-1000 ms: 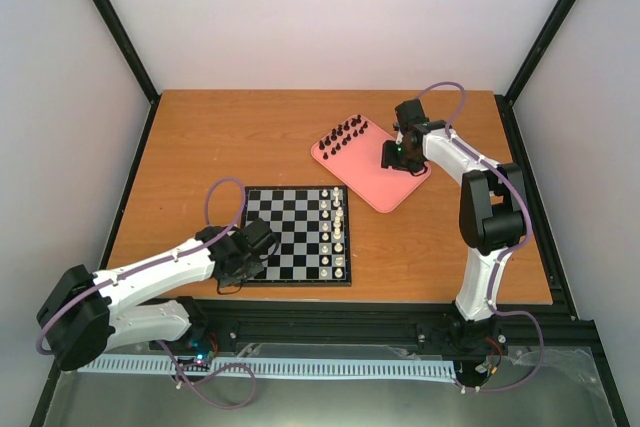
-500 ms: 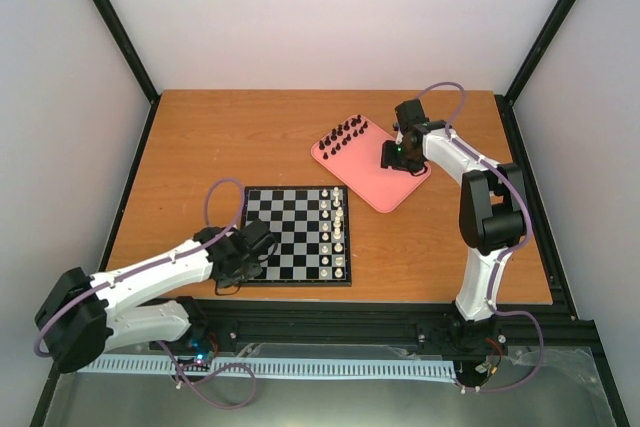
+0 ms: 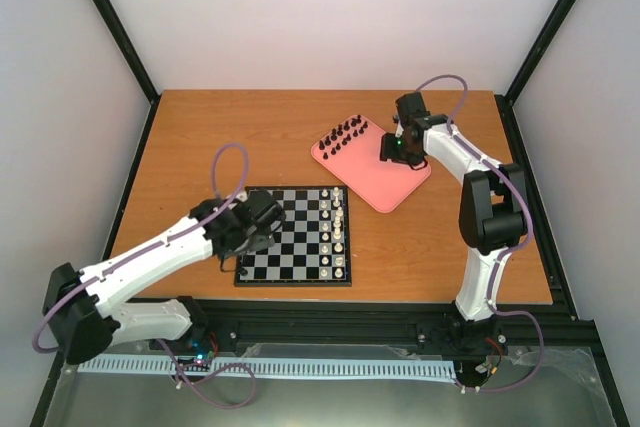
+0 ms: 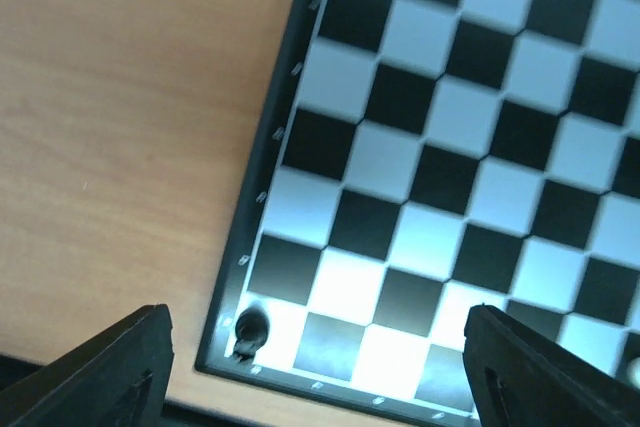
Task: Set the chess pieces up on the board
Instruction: Pick up the chess piece from the storage box.
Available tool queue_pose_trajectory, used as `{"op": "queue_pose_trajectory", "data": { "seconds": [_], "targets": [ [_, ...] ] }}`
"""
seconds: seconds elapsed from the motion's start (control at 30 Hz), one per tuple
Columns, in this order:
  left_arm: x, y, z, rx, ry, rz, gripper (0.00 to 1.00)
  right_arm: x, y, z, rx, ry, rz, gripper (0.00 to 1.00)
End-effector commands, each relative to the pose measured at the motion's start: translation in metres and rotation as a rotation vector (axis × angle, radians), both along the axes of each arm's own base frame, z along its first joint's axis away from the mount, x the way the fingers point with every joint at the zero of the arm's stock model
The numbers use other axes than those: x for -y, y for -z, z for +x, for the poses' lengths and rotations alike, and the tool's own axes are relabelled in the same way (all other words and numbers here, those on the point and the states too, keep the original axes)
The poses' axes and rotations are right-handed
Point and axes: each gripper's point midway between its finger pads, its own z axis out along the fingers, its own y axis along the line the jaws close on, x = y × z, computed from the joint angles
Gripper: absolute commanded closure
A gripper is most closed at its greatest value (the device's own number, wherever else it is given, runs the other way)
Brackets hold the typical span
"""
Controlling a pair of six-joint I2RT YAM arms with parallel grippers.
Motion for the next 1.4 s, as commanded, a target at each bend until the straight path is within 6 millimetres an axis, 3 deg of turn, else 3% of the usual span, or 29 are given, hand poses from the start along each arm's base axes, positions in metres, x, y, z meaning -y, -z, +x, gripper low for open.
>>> {"op": "queue_pose_trajectory", "data": {
  "seconds": [0.0, 0.07, 0.2, 0.37, 0.5, 0.63, 0.83, 1.37],
  "targets": [
    [0.010, -0.032, 0.036, 0.057, 0.117, 0.078, 0.18, -0.004, -0.026, 0.010, 0.049, 0.007, 0.011, 0.34],
    [0.019, -0.041, 0.059, 0.075, 0.175, 0.067, 0.18, -0.004, -0.035, 0.014, 0.057, 0.012, 0.014, 0.34],
    [0.042, -0.063, 0.123, 0.131, 0.346, 0.048, 0.18, -0.001, -0.055, 0.024, 0.100, 0.026, 0.029, 0.34],
    [0.065, -0.093, 0.225, 0.219, 0.452, -0.016, 0.19, 0.013, -0.071, 0.039, 0.125, 0.084, 0.048, 0.34],
    [0.085, -0.085, 0.295, 0.217, 0.561, -0.039, 0.20, 0.012, -0.080, 0.046, 0.130, 0.097, 0.067, 0.34],
    [0.110, -0.067, 0.342, 0.216, 0.646, -0.080, 0.23, 0.018, -0.084, 0.051, 0.133, 0.107, 0.037, 0.33],
    [0.135, -0.027, 0.364, 0.207, 0.712, -0.202, 0.35, 0.024, -0.078, 0.060, 0.107, 0.098, 0.014, 0.33],
    [0.167, 0.020, 0.364, 0.178, 0.763, -0.224, 0.45, 0.039, -0.039, 0.061, 0.040, 0.095, -0.041, 0.33]
  ]
}}
